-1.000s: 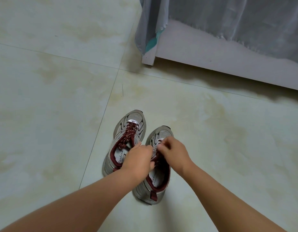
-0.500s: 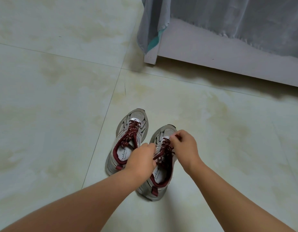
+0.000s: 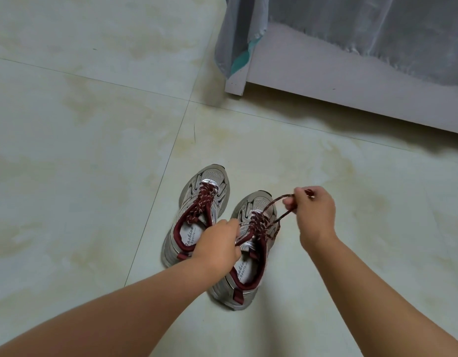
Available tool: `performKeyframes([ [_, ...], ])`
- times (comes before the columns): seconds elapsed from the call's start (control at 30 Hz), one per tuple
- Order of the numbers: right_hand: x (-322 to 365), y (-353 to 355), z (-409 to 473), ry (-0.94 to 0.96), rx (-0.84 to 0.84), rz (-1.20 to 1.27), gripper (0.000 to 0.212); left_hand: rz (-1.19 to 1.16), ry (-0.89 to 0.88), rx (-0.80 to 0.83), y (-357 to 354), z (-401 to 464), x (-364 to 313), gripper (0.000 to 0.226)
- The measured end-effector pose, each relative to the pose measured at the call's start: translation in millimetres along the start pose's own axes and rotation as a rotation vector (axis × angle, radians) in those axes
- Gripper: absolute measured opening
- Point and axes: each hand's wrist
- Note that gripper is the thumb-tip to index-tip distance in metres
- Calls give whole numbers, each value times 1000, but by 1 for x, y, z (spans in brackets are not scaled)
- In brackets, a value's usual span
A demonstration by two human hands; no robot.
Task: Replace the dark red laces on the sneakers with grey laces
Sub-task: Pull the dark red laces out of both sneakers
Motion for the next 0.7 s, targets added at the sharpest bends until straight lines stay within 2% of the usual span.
performKeyframes([
  [0.03, 0, 4, 3, -41, 6, -6, 5, -1, 4, 3, 0, 0, -1, 20],
  [0.1, -7, 9, 4, -209, 108, -160, 32, 2, 12, 10, 1, 0, -3, 21],
  [0.13, -12, 9, 0, -271, 200, -262, 37, 10, 12, 10, 1, 0, -4, 21],
  [0.23, -27, 2, -17, -264, 411, -468, 9, 49, 3, -1, 1, 1, -6, 25],
  [0.4, -29, 2, -22, -249, 353, -480, 16, 83, -11, 6, 0, 4, -4, 28],
  [0.53, -24, 3, -29, -376, 490, -478, 29, 79, -12, -5, 0, 4, -3, 28],
  [0.7, -28, -1, -28, -282, 523, -609, 22, 75, -13, -15, -2, 5, -3, 28],
])
Point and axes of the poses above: each hand's wrist, its own z-axis towards the middle knuckle, its own y-axis out of the back of the hand, x = y × z, and after that the axes turned 7 degrees about x, right-handed
